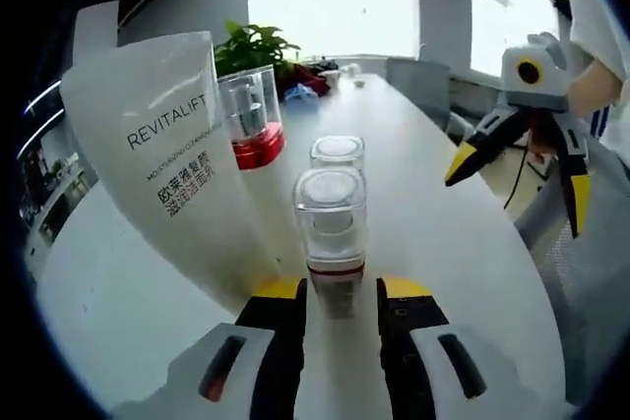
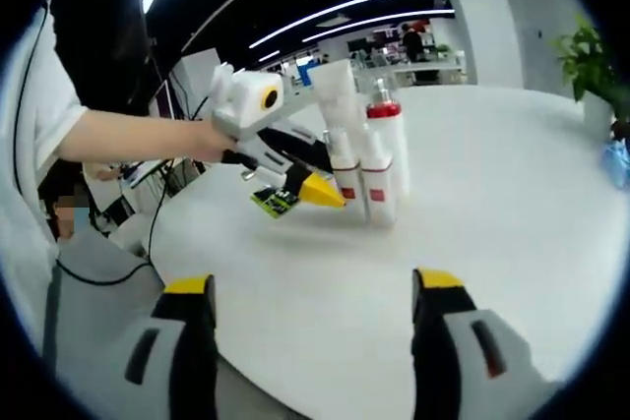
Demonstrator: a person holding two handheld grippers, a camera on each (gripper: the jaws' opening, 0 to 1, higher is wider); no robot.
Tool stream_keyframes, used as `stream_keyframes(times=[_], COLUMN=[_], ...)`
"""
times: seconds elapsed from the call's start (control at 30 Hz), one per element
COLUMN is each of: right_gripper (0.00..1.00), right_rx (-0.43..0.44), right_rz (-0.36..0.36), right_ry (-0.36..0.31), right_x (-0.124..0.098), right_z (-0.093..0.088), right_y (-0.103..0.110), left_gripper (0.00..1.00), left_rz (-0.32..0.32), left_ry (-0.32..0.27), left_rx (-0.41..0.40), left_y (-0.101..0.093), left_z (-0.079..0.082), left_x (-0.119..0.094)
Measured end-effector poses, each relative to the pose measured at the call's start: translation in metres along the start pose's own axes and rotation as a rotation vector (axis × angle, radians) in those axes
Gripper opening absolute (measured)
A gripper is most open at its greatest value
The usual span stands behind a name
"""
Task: Arrange the skincare products in the storage area until every visible bottle or jar stands upright without overlapping.
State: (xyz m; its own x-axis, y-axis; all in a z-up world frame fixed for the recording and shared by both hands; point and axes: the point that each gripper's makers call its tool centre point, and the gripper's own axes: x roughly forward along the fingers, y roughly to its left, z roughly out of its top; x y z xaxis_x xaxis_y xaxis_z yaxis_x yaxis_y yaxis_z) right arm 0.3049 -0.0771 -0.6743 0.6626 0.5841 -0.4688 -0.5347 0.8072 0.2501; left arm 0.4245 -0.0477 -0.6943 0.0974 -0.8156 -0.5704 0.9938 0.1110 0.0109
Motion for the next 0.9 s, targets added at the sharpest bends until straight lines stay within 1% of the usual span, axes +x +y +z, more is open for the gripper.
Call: stream_keyframes(times=[0.27,0.43,0.63,0.77,0.9], right_gripper=[0.83,0.84,0.86,0.87,0.88], right_rx=[-0.012,-0.021,-0.03,-0.036,-0.027], right_rz=[-0.001,0.0,0.001,0.002,-0.005], right_ry=[-0.009,-0.021,-0.03,-0.035,-0.057], right_x=[-0.002,-0.003,-0.005,-0.005,-0.008], right_z=[0.005,0.011,0.015,0.017,0.026], right_y=[0.002,0.004,0.009,0.011,0.016], left_gripper=[0.3,0.36,0.43,0.49,0.56], left_rz=[0.016,0.035,0.06,0.08,0.094], left_ry=[0.012,0.024,0.045,0.055,0.053], left_rx=[-0.03,-0.06,-0.096,-0.139,-0.17], left_y=[-0.004,-0.007,-0.015,-0.02,-0.027], left_z=[-0.001,-0.006,-0.018,-0.026,-0.03], left_x=[-0.011,-0.022,-0.036,-0.048,-0.062])
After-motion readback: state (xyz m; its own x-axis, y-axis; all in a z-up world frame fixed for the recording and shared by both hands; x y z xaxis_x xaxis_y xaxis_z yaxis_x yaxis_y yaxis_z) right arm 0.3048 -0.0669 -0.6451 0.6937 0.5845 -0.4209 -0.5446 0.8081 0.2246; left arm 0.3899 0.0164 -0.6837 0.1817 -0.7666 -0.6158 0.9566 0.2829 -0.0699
